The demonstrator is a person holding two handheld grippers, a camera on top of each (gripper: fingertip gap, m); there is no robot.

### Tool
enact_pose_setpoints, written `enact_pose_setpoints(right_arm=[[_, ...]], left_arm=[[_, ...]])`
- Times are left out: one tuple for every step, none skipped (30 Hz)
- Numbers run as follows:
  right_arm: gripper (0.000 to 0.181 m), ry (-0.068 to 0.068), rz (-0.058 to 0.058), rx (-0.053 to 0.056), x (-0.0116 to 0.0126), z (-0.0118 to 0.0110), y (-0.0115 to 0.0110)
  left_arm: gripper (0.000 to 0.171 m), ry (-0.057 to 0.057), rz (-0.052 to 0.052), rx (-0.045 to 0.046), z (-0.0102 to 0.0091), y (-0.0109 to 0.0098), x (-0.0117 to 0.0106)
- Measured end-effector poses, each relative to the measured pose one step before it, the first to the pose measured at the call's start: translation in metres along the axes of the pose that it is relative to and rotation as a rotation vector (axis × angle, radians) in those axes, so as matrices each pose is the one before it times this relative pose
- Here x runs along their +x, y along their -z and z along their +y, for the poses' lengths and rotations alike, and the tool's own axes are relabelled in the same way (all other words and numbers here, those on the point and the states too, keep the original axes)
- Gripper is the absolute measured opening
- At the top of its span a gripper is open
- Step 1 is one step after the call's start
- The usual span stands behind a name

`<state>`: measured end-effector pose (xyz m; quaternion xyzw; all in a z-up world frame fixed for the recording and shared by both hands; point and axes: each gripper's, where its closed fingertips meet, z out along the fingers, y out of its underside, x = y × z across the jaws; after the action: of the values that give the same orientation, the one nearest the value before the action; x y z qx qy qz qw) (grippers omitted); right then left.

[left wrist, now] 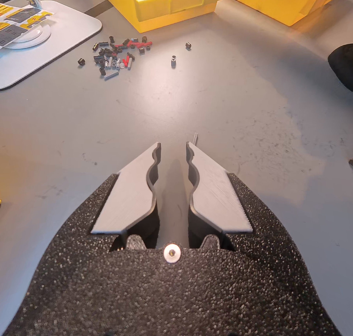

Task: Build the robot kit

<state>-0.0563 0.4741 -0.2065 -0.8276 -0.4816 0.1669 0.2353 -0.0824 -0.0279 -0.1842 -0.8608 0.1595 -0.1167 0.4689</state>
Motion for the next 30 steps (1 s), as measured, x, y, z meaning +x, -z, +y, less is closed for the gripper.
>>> enact_pose_setpoints(right_arm=[[0.006,0.0113,-0.0088,-0.0185,-0.00197,0.00311,-0.00034],[0.0,0.0129,-0.0127,-0.0221,-0.00241,0.00368,-0.00002],[0.0,0.0141,-0.0063,-0.0112,-0.0014,0.00173,0.00115],[0.0,0.0133,-0.0048,-0.0191,-0.00089,0.00236,0.00228],[0.0,0.0159,0.0002,-0.0089,0.00009,0.00083,0.00356],[0.0,0.0178,-0.0027,0.0004,-0.00008,-0.00074,0.00528],[0.0,0.0126,-0.0021,0.0088,0.0002,-0.00226,0.00739],[0.002,0.0055,-0.0063,0.0195,-0.00053,-0.00442,0.0099],[0.005,0.012,-0.0127,0.0249,-0.00238,-0.00525,0.01258],[0.009,0.029,-0.0044,0.0288,-0.00281,-0.00526,0.0152],[0.012,0.0462,0.001,0.0382,-0.00382,-0.00576,0.01774],[0.013,0.0531,-0.0004,0.0487,-0.00553,-0.00627,0.0197],[0.014,0.0429,0.0012,0.0481,-0.00601,-0.00516,0.0208],[0.016,0.0353,0.0031,0.0442,-0.00596,-0.00352,0.02126],[0.018,0.0282,0.0233,0.031,-0.00302,-0.00043,0.02127],[0.02,0.0297,0.0354,0.0258,-0.00067,0.00201,0.02125],[0.021,0.0256,0.0362,0.0256,0.00047,0.00386,0.02118],[0.022,0.0142,0.03,0.0175,0.00113,0.00664,0.02047],[0.022,0.0022,0.0237,0.0096,0.00211,0.00953,0.01947],[0.022,-0.0057,0.0178,-0.0018,0.00318,0.01297,0.01793],[0.023,-0.0106,0.0119,-0.0135,0.00396,0.01667,0.01577],[0.023,-0.0112,0.0106,-0.0309,0.00527,0.02103,0.01274],[0.023,-0.0021,0.0015,-0.0535,0.0047,0.02621,0.00836],[0.022,-0.0016,-0.0085,-0.0659,0.00327,0.02949,0.00328],[0.022,-0.0132,-0.0111,-0.0752,0.00263,0.03084,-0.00182],[0.022,-0.019,-0.0167,-0.0765,0.0013,0.02973,-0.00619],[0.022,-0.0258,-0.0125,-0.0639,0.00082,0.02514,-0.00909],[0.022,-0.0313,-0.0129,-0.0451,-0.00069,0.01871,-0.01029],[0.022,-0.0341,-0.016,-0.0377,-0.00254,0.01402,-0.01025],[0.022,-0.0158,-0.0284,-0.0289,-0.00597,0.0095,-0.00904]], left_arm=[[0.025,0.0,-0.0001,0.00142,-0.00016,0.00014,-0.00003],[0.025,-0.0001,0.0001,0.00158,-0.00022,0.00026,0.00004],[0.025,-0.0003,0.0001,0.00109,-0.00012,0.00017,-0.00002],[0.025,-0.0001,-0.0001,0.00044,-0.00001,0.00005,0.00002],[0.025,0.0001,-0.0001,-0.00016,0.00002,0.00001,0.0],[0.026,0.0002,0.0002,-0.00101,0.00013,-0.00014,-0.00004],[0.026,0.0002,0.0,-0.00142,0.00017,-0.00014,0.00002],[0.026,0.0001,-0.0004,-0.00076,0.00014,-0.00008,-0.00009],[0.026,0.0005,-0.0013,0.00046,-0.0001,0.0001,-0.00011],[0.026,0.001,-0.0021,0.00188,-0.0002,0.00018,-0.00042],[0.026,0.0011,-0.0023,0.00315,-0.00044,0.00035,-0.00035],[0.026,0.0008,-0.0024,0.00314,-0.00044,0.00035,-0.00039],[0.026,0.0005,-0.0018,0.00166,-0.00018,0.00016,-0.00032],[0.026,0.0001,-0.0017,0.00012,-0.00002,-0.00001,-0.00024],[0.026,-0.0008,-0.0021,-0.00057,-0.00002,-0.00014,-0.00011],[0.027,-0.0021,-0.0032,-0.00011,0.0,-0.00005,-0.00018],[0.028,-0.0033,-0.0034,0.00168,-0.00029,0.00013,-0.00009],[0.029,-0.0037,-0.0049,0.00506,-0.0008,0.0004,-0.00025],[0.029,-0.0033,-0.0055,0.0092,-0.00147,0.00076,-0.00022],[0.03,-0.0026,-0.0031,0.01004,-0.00188,0.00082,0.00026],[0.032,-0.0023,-0.0056,0.00988,-0.00223,0.00102,-0.00029],[0.033,-0.0028,-0.0097,0.01214,-0.0027,0.00124,-0.00102],[0.035,-0.0022,-0.0083,0.01446,-0.00308,0.00123,-0.00086],[0.036,0.0004,-0.0063,0.01513,-0.00303,0.00109,-0.00073],[0.037,0.0026,-0.0063,0.01435,-0.00281,0.00074,-0.0007],[0.038,0.0024,-0.0064,0.01215,-0.00263,0.00043,-0.00068],[0.039,0.001,-0.0075,0.00817,-0.00217,0.00007,-0.00072],[0.039,-0.0008,-0.0108,0.00339,-0.0017,-0.00025,-0.00091],[0.039,-0.0032,-0.0138,-0.00098,-0.00111,-0.00045,-0.00102],[0.039,-0.0056,-0.0126,-0.00361,-0.00075,-0.00045,-0.00044]])
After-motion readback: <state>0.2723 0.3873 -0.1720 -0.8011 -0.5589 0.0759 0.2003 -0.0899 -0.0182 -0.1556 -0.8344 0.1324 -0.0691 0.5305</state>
